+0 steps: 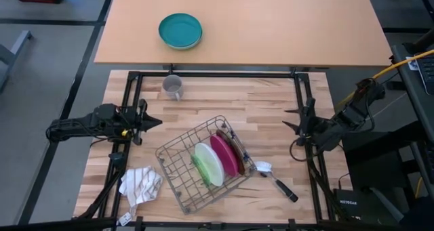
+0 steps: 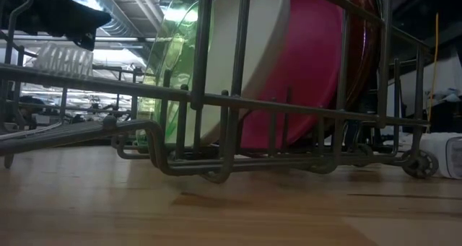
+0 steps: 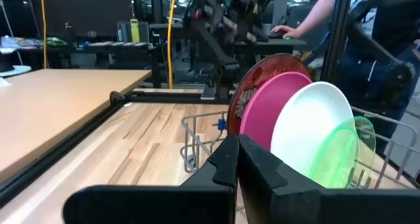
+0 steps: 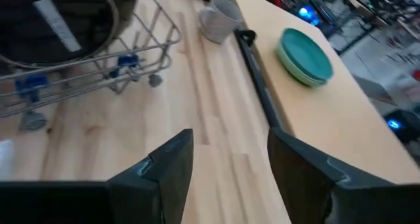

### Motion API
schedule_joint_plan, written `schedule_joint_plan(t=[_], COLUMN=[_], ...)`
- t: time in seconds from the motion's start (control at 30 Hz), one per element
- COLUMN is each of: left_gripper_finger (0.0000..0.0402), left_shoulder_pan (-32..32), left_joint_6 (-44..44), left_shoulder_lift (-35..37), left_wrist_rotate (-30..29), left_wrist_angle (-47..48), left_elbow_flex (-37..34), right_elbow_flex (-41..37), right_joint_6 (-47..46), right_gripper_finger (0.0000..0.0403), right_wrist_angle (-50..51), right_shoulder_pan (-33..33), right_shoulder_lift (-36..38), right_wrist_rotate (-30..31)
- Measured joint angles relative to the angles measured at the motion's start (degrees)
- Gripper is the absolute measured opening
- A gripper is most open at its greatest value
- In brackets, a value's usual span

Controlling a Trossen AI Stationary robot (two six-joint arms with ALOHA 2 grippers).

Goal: Sort dishes
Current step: Return to Home Position

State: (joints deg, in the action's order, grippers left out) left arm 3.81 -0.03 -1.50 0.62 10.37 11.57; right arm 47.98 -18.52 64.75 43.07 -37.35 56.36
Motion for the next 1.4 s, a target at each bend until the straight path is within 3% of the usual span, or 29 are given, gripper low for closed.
schedule_joint_plan(t=[0.3, 0.53, 0.87, 1.17, 1.4], left_gripper_finger=[0.0001, 0.0001, 0.0001, 0.0001, 0.0001], left_shoulder_pan=[0.00, 0.00, 0.00, 0.00, -0.01], left_joint_6=[0.00, 0.00, 0.00, 0.00, 0.00], left_shoulder_lift=[0.02, 0.00, 0.01, -0.04, -0.02], left_wrist_rotate=[0.00, 0.00, 0.00, 0.19, 0.20], left_wrist_angle=[-0.04, 2.22, 10.04, 18.70, 17.81], left_elbow_flex=[0.00, 0.00, 0.02, 0.04, 0.04], right_elbow_flex=[-15.12, -23.07, -26.63, -27.68, -35.94], right_joint_6=[10.69, 26.33, 35.51, 38.52, 47.36], right_gripper_finger=[0.0198, 0.0198, 0.0198, 0.0198, 0.0198], right_wrist_angle=[-16.83, -31.13, -32.71, -36.87, -57.50], right_shoulder_pan=[2.35, 2.29, 2.29, 2.29, 2.29], right_shoulder_lift=[14.48, 24.28, 36.70, 37.22, 37.21], right_wrist_rotate=[-2.10, -10.08, -13.96, -16.33, -19.74])
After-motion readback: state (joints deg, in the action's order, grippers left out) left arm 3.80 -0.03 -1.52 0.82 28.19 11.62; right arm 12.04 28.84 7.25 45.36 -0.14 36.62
